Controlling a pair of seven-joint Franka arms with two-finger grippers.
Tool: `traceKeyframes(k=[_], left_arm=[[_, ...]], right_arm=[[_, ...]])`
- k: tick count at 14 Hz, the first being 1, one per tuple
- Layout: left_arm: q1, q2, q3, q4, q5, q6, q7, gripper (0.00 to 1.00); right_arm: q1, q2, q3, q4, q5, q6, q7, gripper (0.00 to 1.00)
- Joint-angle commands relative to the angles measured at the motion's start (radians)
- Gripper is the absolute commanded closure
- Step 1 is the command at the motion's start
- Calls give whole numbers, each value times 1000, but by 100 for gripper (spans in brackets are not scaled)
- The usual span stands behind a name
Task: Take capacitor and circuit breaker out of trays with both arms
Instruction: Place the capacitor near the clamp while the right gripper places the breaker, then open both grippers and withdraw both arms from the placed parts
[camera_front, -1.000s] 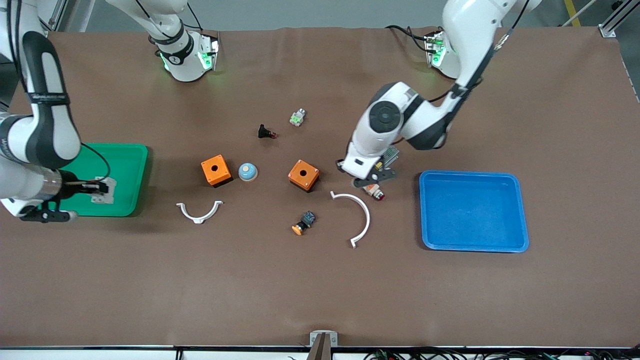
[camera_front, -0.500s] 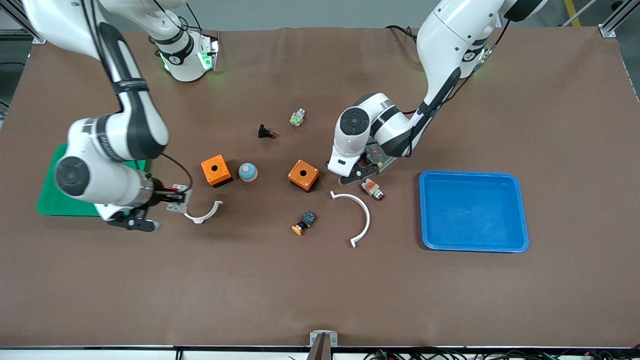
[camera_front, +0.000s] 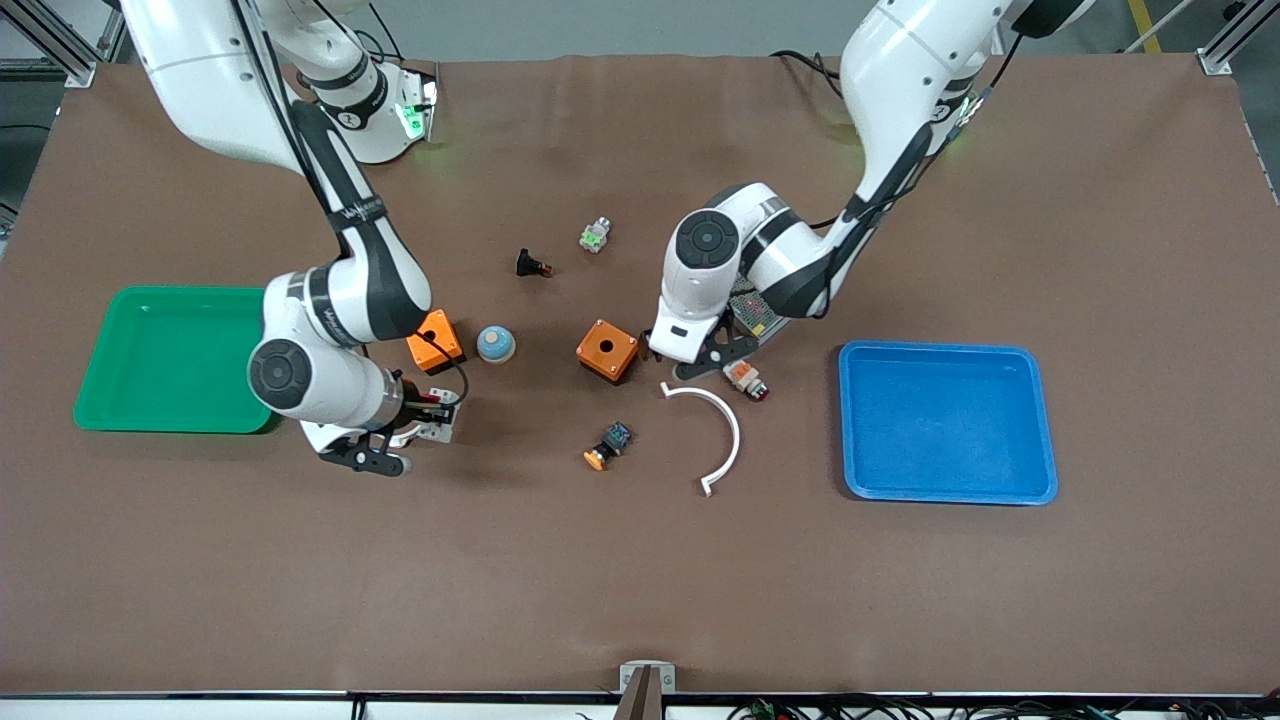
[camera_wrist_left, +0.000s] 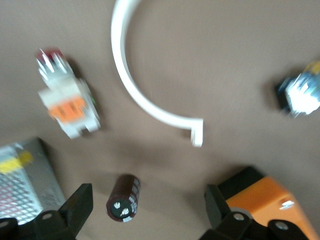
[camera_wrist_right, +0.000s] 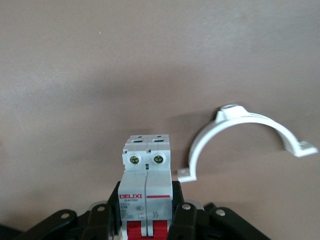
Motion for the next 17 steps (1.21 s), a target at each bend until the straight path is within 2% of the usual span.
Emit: traceKeyframes(k=[1,5,6,7,8,9,11,14,16,17], left_arm=[[114,-76,-2,105,21,-172,121,0],[294,-181,-1,182,21,-362,475,0],[339,-206,-2,196,26,-379,561,0],[381,-232,-2,202,26,-402,656,0],[414,-270,-2,202,26,-434,739,0],[443,-301,-4,202,24,-463,807,0],[497,-356,-7,203,12,-502,914,0],[535,-425,-13,203,3,-560,1005,0],[525,-471,13,196,-31,-609,1046,0],[500,-504,59,182,-37,-628,1094,0]], right_arm=[[34,44,-13,32,35,21,17,78],[53,69,-13,32,39,26,17,78],[59,69,-13,32,38,26,17,69],[59,69,-13,32,38,24,17,44],[59,69,-13,32,38,17,17,5],[55,58,-16,32,36,1,17,0],[41,-12,-24,29,27,-106,4,0],[-46,-161,-24,-8,20,-279,-37,0],[-140,-256,-24,-75,-3,-322,-187,0],[-178,-304,-24,-123,-13,-323,-244,0]])
